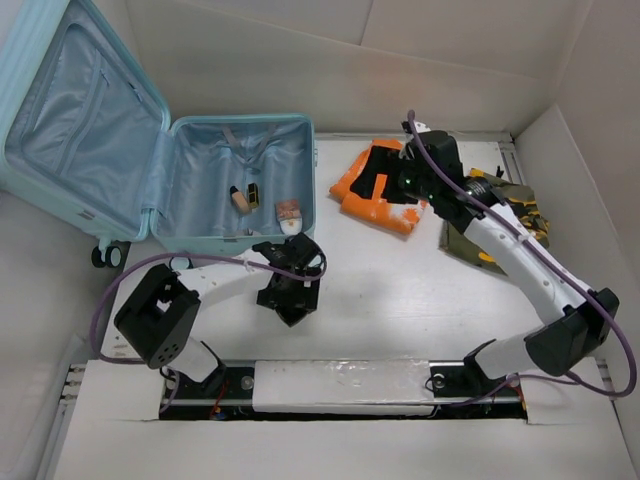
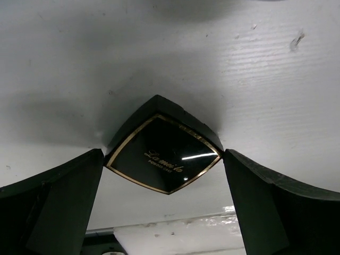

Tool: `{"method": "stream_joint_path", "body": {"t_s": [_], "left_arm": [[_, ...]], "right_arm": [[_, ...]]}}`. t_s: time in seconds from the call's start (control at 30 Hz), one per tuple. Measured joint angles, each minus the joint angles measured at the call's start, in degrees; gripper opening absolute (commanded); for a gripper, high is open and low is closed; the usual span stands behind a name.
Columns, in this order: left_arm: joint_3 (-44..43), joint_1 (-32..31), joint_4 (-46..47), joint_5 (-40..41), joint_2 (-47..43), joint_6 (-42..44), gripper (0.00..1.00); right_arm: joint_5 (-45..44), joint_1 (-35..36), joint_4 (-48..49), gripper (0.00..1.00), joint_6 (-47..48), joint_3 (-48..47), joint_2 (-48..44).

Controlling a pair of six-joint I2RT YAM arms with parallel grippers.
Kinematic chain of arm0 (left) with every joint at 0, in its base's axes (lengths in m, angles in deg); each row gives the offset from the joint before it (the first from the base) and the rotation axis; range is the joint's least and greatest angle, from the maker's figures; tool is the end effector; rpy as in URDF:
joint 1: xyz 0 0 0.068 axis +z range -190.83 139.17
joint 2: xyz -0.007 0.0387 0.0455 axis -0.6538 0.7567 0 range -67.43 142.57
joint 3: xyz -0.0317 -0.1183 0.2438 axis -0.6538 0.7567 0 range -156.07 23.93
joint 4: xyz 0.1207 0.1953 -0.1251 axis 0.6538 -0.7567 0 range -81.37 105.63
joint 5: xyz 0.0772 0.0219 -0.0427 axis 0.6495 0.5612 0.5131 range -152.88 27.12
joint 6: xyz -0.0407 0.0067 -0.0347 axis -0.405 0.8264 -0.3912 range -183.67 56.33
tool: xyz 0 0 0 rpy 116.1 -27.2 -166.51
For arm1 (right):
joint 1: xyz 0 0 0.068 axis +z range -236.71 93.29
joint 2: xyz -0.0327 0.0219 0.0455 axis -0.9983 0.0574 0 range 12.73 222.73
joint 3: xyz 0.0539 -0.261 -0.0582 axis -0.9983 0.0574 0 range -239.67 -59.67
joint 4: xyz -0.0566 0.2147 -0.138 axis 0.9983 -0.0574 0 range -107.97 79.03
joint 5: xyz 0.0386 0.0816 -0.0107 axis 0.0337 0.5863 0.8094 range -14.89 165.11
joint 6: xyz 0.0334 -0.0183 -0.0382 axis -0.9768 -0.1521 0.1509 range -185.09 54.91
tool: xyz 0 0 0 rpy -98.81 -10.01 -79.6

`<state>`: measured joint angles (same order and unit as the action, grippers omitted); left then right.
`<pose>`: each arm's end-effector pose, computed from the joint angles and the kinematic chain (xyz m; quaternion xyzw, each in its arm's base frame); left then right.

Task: Pack the luggage

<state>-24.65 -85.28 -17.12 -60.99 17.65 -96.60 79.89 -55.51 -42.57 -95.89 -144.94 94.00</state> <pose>0.1928 -0.1874 0.1766 0.0957 0.9788 -0.0999 0.1507 0.2696 0.1669 0.4006 -0.0245 0.8545 0.2971 0.4254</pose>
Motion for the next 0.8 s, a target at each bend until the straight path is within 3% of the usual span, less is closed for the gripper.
{"method": "stream_joint_path", "body": {"t_s": [0.3,0.47,0.53,0.8], "left_arm": [[-0.2,-2.0,-3.8,-1.0,2.7,2.5,0.90],[-1.2,-3.1,-4.4,-0.8,4.7,2.1,0.84],[-1.6,-3.6,-4.5,-0.9,5.2,1.6,0.76],[-4.9,-3.9,-5.5,-1.4,8.2,0.7,0.87]], "right_arm": [[0.9,-6.1,-1.0,1.00,2.6,2.6,-3.7],[2.6,-6.9,-0.9,1.00,3.6,2.8,-4.5],[3.1,-7.1,-0.9,1.00,3.9,3.4,-4.7],[4.6,-7.3,-1.0,1.00,5.4,8.0,-6.3]]}}
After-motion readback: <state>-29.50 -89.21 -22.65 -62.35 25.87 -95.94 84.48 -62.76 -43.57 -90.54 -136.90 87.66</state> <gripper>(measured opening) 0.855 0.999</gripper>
